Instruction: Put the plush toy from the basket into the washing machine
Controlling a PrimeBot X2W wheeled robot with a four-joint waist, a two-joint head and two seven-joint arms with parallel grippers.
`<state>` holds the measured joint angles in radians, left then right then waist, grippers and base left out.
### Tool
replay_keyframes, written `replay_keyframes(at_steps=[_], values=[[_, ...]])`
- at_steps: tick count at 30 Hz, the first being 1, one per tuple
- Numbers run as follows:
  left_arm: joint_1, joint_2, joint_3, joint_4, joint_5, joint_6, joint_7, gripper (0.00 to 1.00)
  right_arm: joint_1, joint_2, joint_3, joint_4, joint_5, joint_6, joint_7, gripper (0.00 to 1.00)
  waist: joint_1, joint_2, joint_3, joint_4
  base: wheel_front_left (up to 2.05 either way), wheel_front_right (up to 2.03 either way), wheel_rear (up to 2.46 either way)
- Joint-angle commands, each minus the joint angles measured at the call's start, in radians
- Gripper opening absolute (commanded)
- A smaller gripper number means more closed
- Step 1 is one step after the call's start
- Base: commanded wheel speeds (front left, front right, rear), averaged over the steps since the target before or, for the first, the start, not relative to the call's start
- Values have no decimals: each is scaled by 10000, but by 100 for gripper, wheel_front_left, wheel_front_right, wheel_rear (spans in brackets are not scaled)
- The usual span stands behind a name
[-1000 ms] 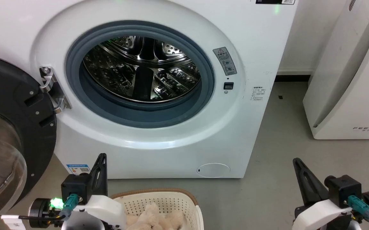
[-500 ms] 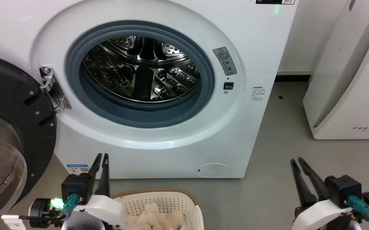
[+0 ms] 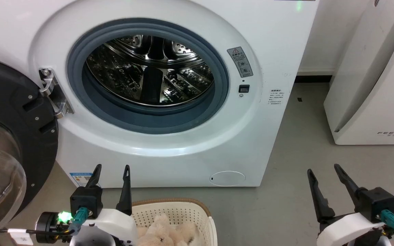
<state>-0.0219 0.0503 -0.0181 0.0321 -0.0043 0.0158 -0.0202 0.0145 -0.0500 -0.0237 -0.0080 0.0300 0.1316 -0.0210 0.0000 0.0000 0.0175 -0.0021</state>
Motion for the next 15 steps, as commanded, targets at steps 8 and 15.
replay_keyframes(at_steps=[8, 15], values=[[-785, 17, -263, 1247, -112, -88, -301, 100, -262, 0, -183, -152, 312, -2, -304, 100, 0, 0, 554, -101, 0, 0, 0], [-1400, 84, -354, 2411, -211, -207, -439, 100, -495, -1, -276, -247, 500, -2, -449, 100, 0, 0, 1075, -220, 0, 0, 0]])
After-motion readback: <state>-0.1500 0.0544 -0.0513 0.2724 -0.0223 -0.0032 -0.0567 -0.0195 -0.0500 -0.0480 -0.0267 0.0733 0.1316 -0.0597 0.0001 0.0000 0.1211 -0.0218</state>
